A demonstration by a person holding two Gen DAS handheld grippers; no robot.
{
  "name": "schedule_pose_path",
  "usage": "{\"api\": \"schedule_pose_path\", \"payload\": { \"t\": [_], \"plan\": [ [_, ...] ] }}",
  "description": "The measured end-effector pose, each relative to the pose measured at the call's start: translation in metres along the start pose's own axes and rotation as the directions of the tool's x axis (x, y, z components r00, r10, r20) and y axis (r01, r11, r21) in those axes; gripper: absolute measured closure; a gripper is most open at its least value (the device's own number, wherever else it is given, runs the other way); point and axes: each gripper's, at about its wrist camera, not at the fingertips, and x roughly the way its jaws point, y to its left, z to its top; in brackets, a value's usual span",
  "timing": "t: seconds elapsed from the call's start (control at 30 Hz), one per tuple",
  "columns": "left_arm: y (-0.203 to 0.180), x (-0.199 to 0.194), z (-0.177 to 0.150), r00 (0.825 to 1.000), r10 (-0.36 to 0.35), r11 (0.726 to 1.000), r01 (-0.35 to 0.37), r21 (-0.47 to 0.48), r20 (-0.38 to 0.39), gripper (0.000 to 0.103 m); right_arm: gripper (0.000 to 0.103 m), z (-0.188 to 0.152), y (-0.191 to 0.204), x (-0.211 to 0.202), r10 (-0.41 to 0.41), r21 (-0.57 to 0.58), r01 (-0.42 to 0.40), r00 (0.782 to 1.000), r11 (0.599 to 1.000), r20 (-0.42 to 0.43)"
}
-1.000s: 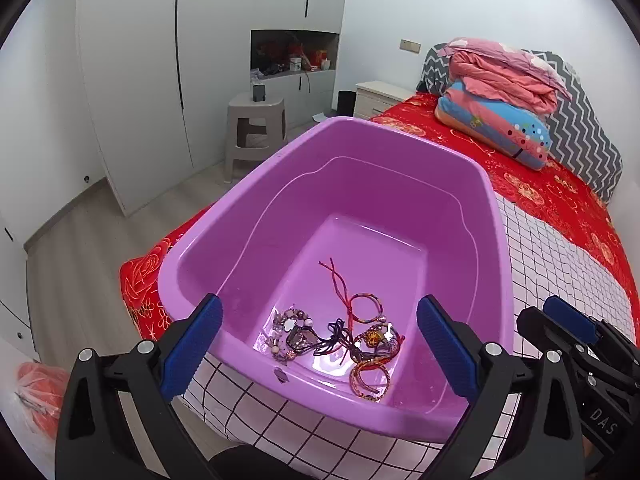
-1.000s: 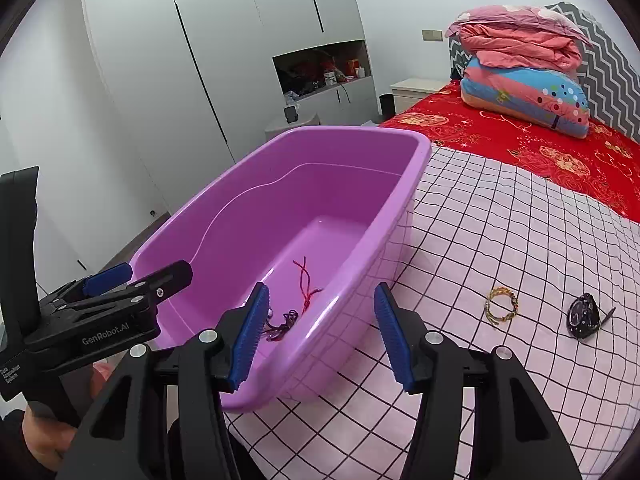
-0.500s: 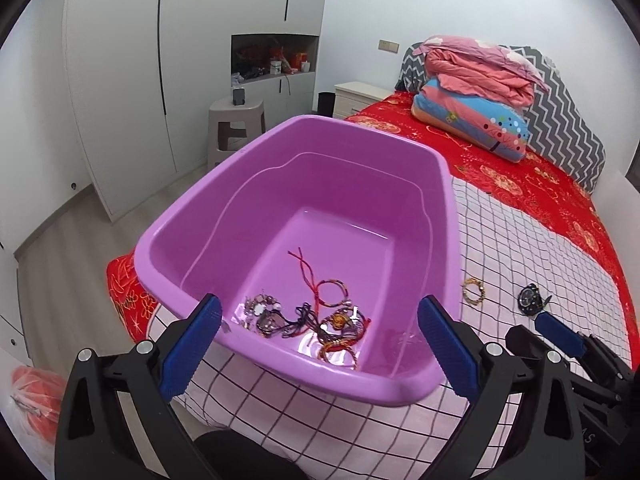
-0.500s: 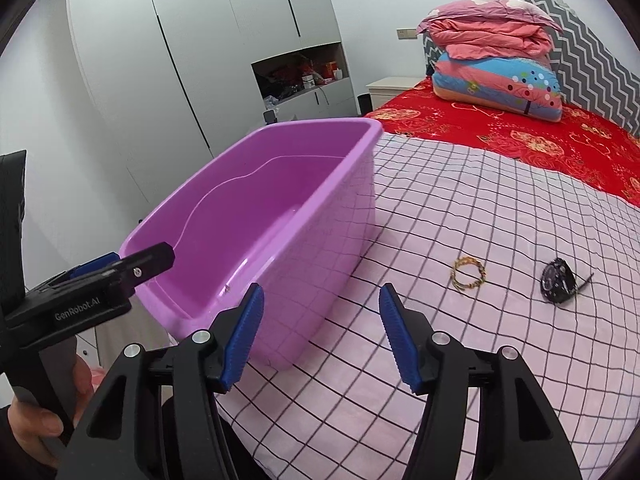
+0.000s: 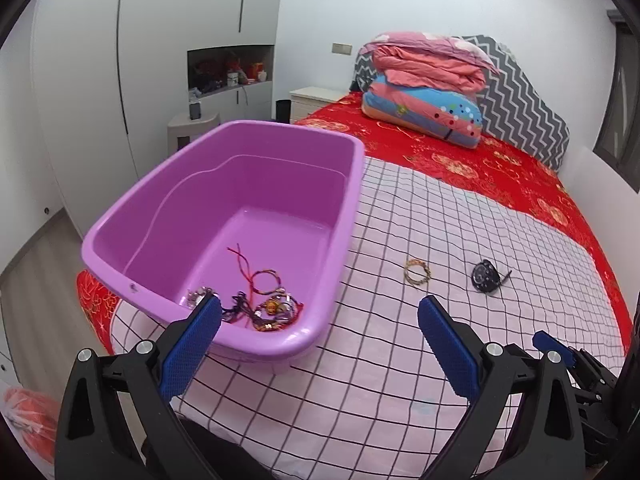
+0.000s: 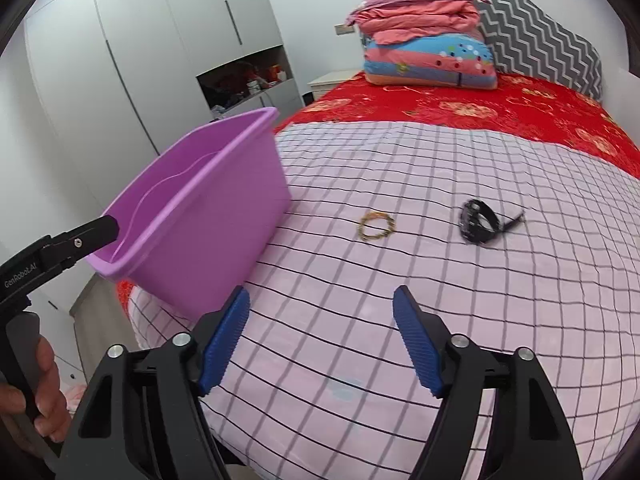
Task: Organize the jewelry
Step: 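Move both open tools from the basin back over the watch and bracelet, then grasp the green-yellow braided bracelet with the left tool while the right tool grasps the black watch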
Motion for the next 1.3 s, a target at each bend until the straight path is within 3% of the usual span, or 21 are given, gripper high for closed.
{"api": "schedule_pose_path", "payload": {
  "t": [0.3, 0.47, 0.67, 1.07, 1.2, 1.3],
  "plan": [
    [-0.044, 0.016, -0.014, 0.998, -0.049, 0.997, 0.051, 0.058, -0.035, 0.006, 0.020, -0.027, -0.065, 0.002, -0.049, 0.115, 0.054, 0.998, 0.992, -0.048],
    [-0.063, 0.038, -0.023, 0.995, -0.056, 0.995, 0.062, 0.074, -0.077, 0.006, 0.020, -0.033, -0.085, 0.006, -0.149, 0.108, 0.149, 0.989, 0.983, -0.004],
    [-0.084, 0.080, -0.035, 0.988, -0.064, 0.993, 0.077, 0.088, -0.138, 0.006, 0.020, -0.037, -0.106, 0.018, -0.203, 0.098, 0.199, 0.979, 0.975, 0.025],
    [-0.118, 0.167, -0.036, 0.980, -0.086, 0.991, 0.102, 0.083, -0.180, 0.006, 0.020, -0.011, -0.163, 0.075, -0.141, 0.205, 0.141, 0.990, 0.969, -0.016],
    [-0.127, 0.201, -0.032, 0.976, -0.079, 0.993, 0.095, 0.076, -0.201, 0.006, 0.020, 0.004, -0.180, 0.102, -0.201, 0.195, 0.202, 0.979, 0.960, -0.028],
    [-0.133, 0.223, -0.030, 0.975, -0.067, 0.993, 0.085, 0.079, -0.214, 0.006, 0.020, 0.012, -0.193, 0.120, -0.202, 0.206, 0.204, 0.979, 0.957, -0.032]
  ]
}}
